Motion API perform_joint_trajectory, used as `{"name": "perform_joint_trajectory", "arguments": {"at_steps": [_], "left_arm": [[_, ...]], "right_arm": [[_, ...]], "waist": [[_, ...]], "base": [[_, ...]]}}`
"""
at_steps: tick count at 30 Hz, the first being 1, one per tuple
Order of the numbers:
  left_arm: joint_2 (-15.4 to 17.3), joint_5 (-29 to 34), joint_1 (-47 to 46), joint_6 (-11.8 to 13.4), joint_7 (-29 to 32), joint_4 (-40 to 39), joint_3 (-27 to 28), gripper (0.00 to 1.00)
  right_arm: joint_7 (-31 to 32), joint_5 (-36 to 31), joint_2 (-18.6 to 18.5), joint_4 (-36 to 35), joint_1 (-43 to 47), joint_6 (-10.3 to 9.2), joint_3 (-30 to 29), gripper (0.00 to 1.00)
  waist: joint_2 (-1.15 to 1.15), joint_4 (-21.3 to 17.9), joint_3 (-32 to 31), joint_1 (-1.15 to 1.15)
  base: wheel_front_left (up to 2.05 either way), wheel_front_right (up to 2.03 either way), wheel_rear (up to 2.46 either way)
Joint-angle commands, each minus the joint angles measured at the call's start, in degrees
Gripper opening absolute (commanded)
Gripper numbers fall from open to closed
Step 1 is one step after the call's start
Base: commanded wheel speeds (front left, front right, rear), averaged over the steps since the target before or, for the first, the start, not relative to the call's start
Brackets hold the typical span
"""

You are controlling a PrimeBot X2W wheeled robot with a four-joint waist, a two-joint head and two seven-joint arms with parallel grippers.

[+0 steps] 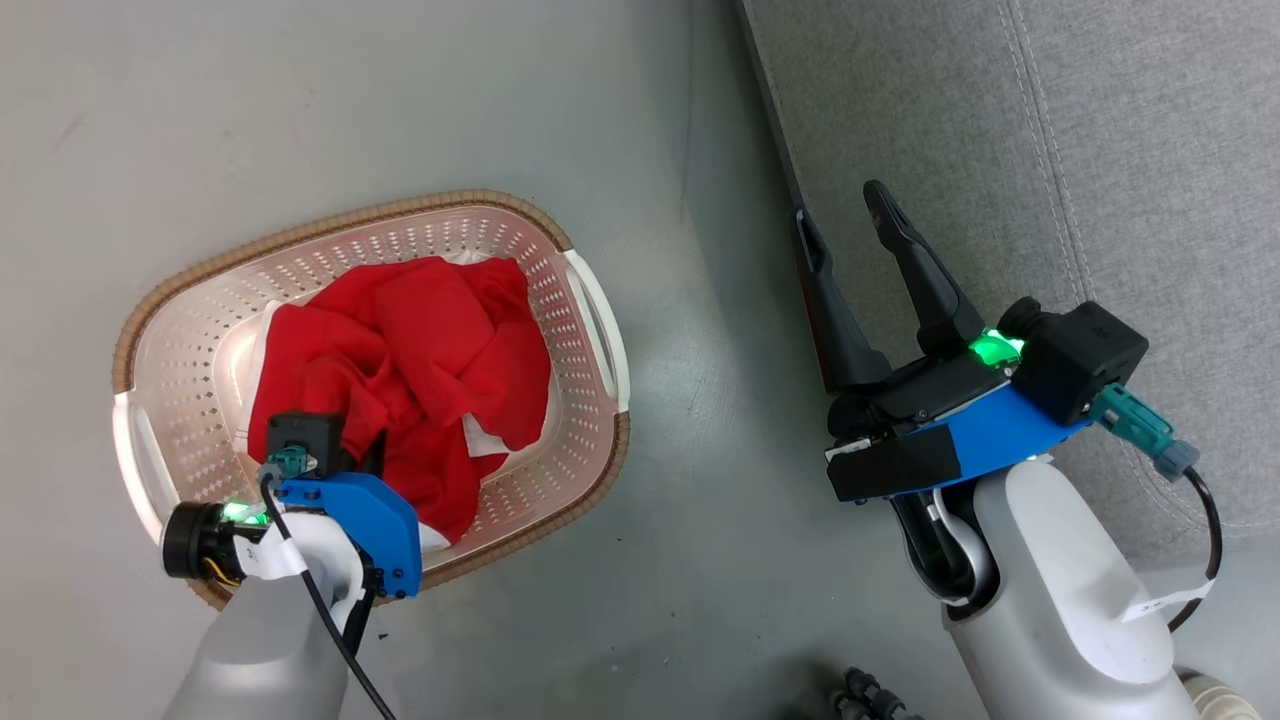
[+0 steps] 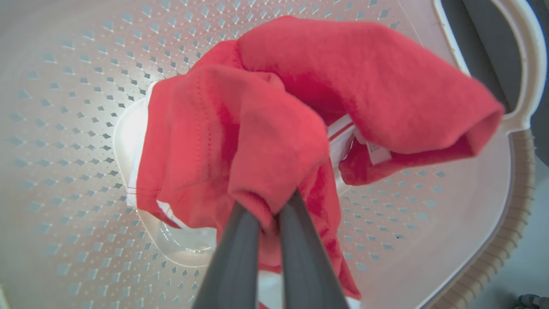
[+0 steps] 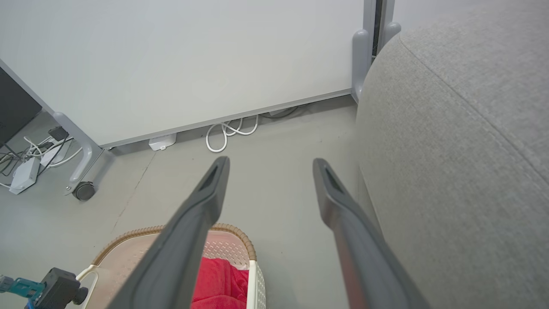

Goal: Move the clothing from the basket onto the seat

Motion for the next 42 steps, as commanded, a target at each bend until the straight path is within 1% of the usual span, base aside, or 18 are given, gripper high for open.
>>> {"name": "perform_joint_trajectory", "arguments": {"at_steps": [1, 5, 9, 17, 24, 29, 36, 42], "left_arm": [[0.08, -0.4, -0.92, -0.32, -0.44, 0.13, -0.08, 0.0], [-0.45, -0.8, -0.38, -0.39, -0.82, 0.78, -0.49, 0.0], [-1.15, -1.41, 0.43, -0.45, -1.12, 1.33, -0.87, 0.0], [-3.06, -2.39, 2.39, -0.51, -1.97, 1.38, -2.7, 0.0], [-4.22, -5.09, 5.34, -0.37, -2.07, -0.79, -7.16, 0.0], [-4.33, -7.91, 7.85, -0.38, -2.31, -4.68, -11.49, 0.0], [-4.37, -11.37, 9.23, -0.38, -2.39, -7.82, -16.39, 0.0], [-4.12, -13.16, 8.25, -0.38, -2.43, -10.92, -19.33, 0.0]], "right_arm": [[-0.21, -0.18, -0.16, 0.17, -0.86, 0.03, -0.09, 1.0], [-0.21, -0.8, -0.16, 0.8, -0.69, 0.03, -0.38, 1.0], [-0.21, -2.85, -0.17, 2.02, -0.13, 0.03, -0.92, 1.0], [-0.15, -8.77, -0.17, 7.45, 2.34, 0.03, -3.39, 1.0], [-0.11, -11.69, -0.19, 12.85, 4.96, 0.03, -4.62, 1.0], [0.28, -12.33, -0.19, 15.53, 7.32, 0.02, -4.92, 1.0], [1.82, -12.26, -0.18, 16.53, 11.11, 0.03, -4.96, 1.0], [2.91, -11.69, -0.18, 15.69, 14.13, 0.03, -5.2, 1.0]], "waist": [[0.0, 0.09, -0.17, 0.0], [0.0, 0.52, -1.3, 0.0], [0.0, 1.24, -3.56, 0.0], [0.0, 3.7, -11.71, 0.0], [0.0, 6.3, -20.67, 0.0], [0.0, 8.21, -26.99, 0.0], [0.0, 10.82, -34.11, 0.0], [0.0, 12.77, -38.3, 0.0]], "base": [[0.0, 0.0, 0.0], [0.0, 0.0, 0.0], [0.0, 0.0, 0.0], [0.0, 0.0, 0.0], [0.0, 0.0, 0.0], [0.0, 0.0, 0.0], [0.0, 0.0, 0.0], [0.0, 0.0, 0.0]]}}
